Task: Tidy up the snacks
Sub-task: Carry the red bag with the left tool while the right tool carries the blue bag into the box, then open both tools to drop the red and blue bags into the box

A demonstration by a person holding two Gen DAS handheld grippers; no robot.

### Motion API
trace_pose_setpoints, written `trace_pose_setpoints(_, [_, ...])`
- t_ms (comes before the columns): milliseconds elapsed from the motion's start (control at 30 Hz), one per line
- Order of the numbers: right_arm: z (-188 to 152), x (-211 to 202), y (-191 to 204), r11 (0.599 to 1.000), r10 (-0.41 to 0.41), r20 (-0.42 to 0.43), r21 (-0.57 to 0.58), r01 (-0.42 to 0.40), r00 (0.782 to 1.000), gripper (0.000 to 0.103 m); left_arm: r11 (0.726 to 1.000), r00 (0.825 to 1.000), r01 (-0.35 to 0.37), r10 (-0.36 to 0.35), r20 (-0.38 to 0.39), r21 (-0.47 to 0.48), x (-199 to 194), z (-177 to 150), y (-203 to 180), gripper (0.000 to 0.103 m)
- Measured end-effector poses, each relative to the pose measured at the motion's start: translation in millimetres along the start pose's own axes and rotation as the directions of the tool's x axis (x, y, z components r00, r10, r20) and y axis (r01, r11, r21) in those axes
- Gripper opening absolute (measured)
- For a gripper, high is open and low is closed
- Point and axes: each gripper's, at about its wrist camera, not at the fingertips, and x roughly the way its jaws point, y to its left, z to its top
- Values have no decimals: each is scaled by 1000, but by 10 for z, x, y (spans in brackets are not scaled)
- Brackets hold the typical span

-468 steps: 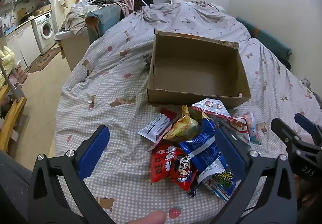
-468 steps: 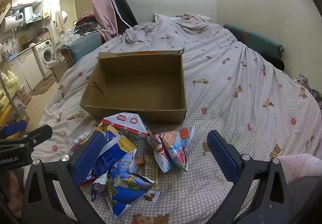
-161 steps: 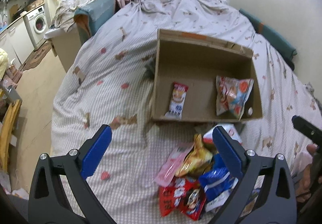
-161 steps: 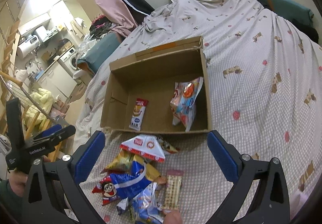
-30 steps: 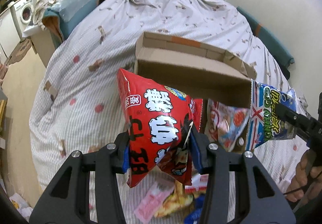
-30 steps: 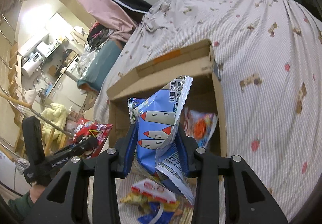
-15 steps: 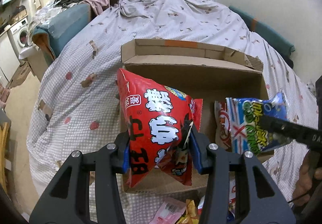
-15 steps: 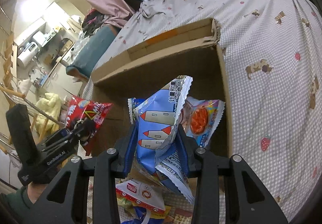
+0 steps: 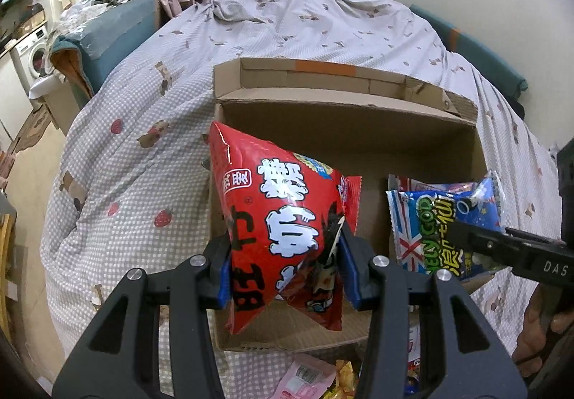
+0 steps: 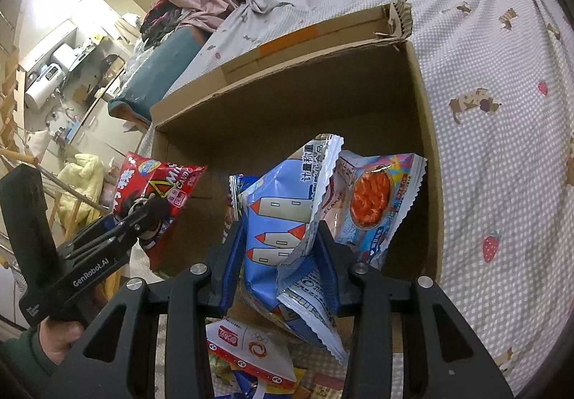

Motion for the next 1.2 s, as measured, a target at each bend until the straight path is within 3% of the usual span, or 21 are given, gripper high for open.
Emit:
trace_pose_setpoints(500, [16,-133,6,1000,12,60,-12,-11,998,43,1000,1000,-15,15,-8,10,16,-4,-6,50])
trace_pose_setpoints(533, [24,-150,14,1000,12,65,-16,-11,998,44,1000,1000,-12,13,-11,11,12,-2,-7,57])
trace_pose_setpoints(667, [37,-260,45,999,-5,122,-34,9,993,72,1000,1000,-21,21,9,8,-47,-5,0,93])
trace_pose_setpoints(767, [54,-308,47,999,-14,136,-42,20,991,82,999,999,-32,32,30,22,-91,4,-24,94])
trace_pose_setpoints(1200, [100,-318,53,999,-10,119,-51,16,993,82,999,997,-51,50,64,17,-191,-18,4,94])
